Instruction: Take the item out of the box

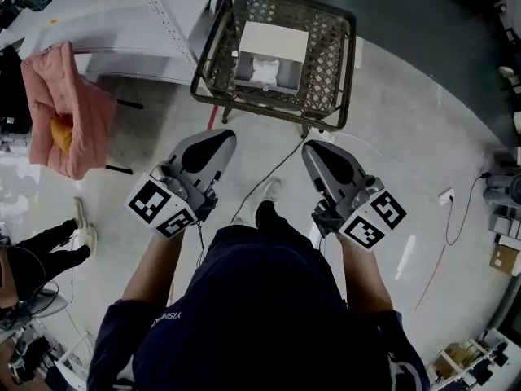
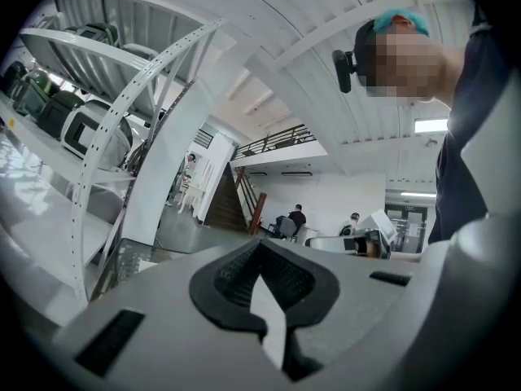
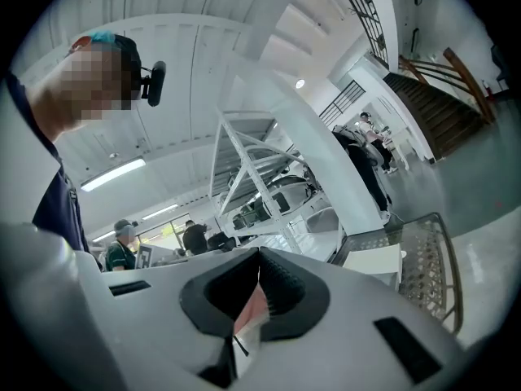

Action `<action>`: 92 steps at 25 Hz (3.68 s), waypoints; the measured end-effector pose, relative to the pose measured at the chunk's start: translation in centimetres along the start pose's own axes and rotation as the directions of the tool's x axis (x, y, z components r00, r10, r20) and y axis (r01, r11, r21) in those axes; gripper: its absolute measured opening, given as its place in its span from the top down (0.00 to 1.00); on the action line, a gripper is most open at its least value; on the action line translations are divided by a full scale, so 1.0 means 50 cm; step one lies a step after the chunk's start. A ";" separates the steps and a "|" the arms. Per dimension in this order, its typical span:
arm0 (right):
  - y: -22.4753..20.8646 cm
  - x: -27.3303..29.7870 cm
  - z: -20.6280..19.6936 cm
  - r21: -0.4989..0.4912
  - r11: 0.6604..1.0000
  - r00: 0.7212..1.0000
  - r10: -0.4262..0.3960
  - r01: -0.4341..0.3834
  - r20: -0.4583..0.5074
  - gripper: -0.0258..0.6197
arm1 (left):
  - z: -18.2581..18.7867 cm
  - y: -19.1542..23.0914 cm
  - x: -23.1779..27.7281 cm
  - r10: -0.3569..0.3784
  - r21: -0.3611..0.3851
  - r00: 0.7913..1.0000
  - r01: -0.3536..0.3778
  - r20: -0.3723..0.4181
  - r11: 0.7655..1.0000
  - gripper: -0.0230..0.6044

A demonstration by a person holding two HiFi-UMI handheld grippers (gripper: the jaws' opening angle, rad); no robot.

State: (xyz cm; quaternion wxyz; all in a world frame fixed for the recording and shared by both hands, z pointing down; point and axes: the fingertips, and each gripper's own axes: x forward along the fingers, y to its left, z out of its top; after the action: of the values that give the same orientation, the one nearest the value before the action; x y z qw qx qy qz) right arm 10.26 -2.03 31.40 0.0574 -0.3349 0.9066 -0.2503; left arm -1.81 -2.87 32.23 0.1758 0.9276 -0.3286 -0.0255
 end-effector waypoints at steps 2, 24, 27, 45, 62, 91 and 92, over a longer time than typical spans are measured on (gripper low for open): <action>-0.033 0.009 0.006 0.003 1.000 1.000 0.008 -0.008 -0.010 0.92 | -0.007 0.015 0.031 0.013 -0.002 1.000 -0.013 -0.004 1.000 0.95; -0.170 0.074 -0.019 0.118 0.989 0.991 -0.078 0.091 -0.105 0.92 | -0.170 0.278 0.257 0.074 0.020 0.960 -0.071 -0.272 0.997 0.95; -0.194 0.096 -0.048 0.146 0.980 0.985 -0.114 0.133 -0.131 0.92 | -0.207 0.328 0.278 0.065 0.016 0.948 -0.063 -0.311 0.998 0.95; -0.283 0.175 -0.168 0.207 0.936 0.947 -0.243 0.286 -0.210 0.92 | -0.442 0.511 0.323 0.063 -0.006 0.824 -0.080 -0.563 0.997 0.76; -0.343 0.225 -0.198 0.254 0.924 0.946 -0.227 0.284 -0.234 0.92 | -0.559 0.554 0.329 0.135 0.072 0.555 -0.135 -0.821 0.988 0.74; -0.373 0.208 -0.182 0.274 0.922 0.950 -0.214 0.273 -0.227 0.92 | -0.592 0.550 0.331 0.316 0.365 0.412 0.044 -0.855 0.930 0.95; -0.371 0.209 -0.179 0.272 0.923 0.951 -0.215 0.273 -0.224 0.92 | -0.585 0.550 0.330 0.318 0.366 0.423 0.036 -0.849 0.930 0.95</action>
State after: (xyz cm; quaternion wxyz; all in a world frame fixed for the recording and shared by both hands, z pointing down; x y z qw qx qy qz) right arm 10.51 -17.01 48.97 -0.0109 -0.4074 0.8104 -0.4209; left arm -0.66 -23.88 70.21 0.1671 0.7819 -0.2618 0.5406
